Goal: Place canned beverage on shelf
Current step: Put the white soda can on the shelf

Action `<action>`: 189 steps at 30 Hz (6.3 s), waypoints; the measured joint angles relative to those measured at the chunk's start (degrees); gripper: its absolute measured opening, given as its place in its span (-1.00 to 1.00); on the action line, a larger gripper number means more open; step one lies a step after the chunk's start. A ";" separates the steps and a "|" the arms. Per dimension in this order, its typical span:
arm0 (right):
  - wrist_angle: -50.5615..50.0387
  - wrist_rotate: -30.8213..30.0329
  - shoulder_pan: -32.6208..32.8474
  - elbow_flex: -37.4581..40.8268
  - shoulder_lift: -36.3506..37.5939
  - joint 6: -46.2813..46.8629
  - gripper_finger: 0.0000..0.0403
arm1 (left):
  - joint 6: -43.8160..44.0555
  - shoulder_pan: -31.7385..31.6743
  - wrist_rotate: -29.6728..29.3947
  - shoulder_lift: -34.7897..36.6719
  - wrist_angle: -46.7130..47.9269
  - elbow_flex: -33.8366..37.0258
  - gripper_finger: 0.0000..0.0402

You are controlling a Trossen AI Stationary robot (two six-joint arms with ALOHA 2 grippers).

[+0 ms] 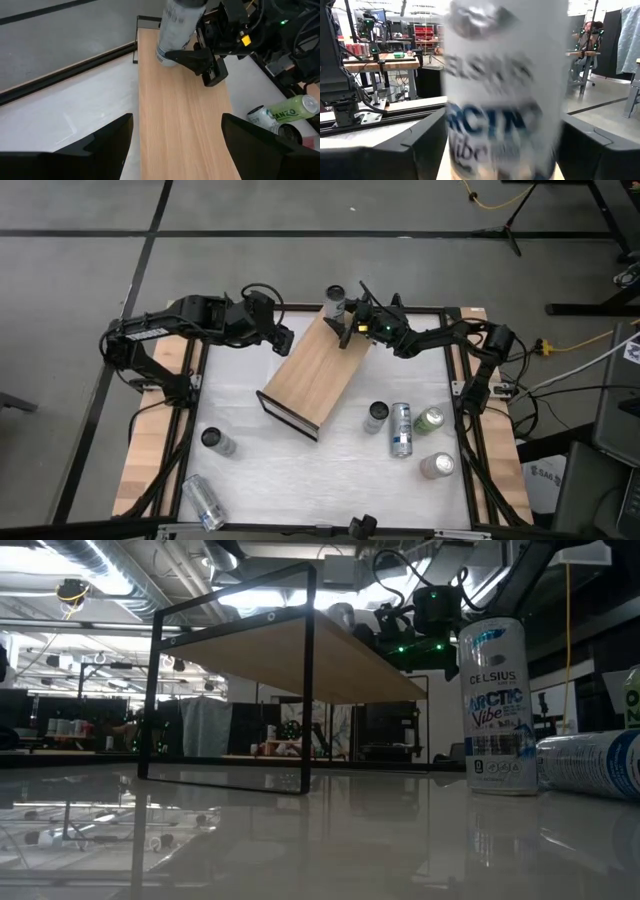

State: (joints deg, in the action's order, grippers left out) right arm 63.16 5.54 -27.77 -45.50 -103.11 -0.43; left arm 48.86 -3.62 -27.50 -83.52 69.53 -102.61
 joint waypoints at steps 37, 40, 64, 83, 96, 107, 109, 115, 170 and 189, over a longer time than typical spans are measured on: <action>-0.04 0.02 0.00 -4.01 6.97 -0.04 0.56 | -1.46 0.00 0.83 -1.17 -0.17 0.00 0.48; 0.00 0.01 -0.01 -5.90 6.97 -0.07 0.56 | -1.46 0.00 0.84 -1.17 -0.17 0.00 0.48; -21.61 4.59 3.86 -9.35 24.40 -5.81 0.56 | 4.61 2.77 23.47 -1.10 9.07 0.00 0.48; -39.51 0.21 26.04 -9.31 29.40 -5.97 0.56 | 42.19 25.67 23.32 -0.86 20.48 0.07 0.48; -47.24 -0.02 30.97 -9.31 29.40 -5.94 0.56 | 69.69 40.05 25.28 -2.55 20.39 1.82 0.48; -47.81 0.02 33.59 -9.31 29.40 -5.90 0.56 | 75.57 43.45 30.30 -2.74 20.51 14.32 0.48; -48.53 0.02 33.57 -9.31 29.40 -5.90 0.56 | 75.60 43.45 30.36 -2.74 20.51 16.18 0.48; -50.30 0.02 33.53 -9.31 29.38 -5.90 0.56 | 75.68 43.45 31.88 -2.74 20.48 19.98 0.48; -50.91 0.02 33.48 -9.31 29.38 -5.88 0.56 | 76.56 43.45 28.96 -2.69 15.90 32.47 0.48; -50.92 0.03 33.40 -9.31 29.38 -5.87 0.56 | 71.61 43.39 29.11 -2.90 14.64 31.75 0.19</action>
State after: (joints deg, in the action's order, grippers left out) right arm 12.24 5.57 5.63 -54.81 -73.73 -6.30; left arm 120.47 39.77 1.61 -86.42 84.17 -70.86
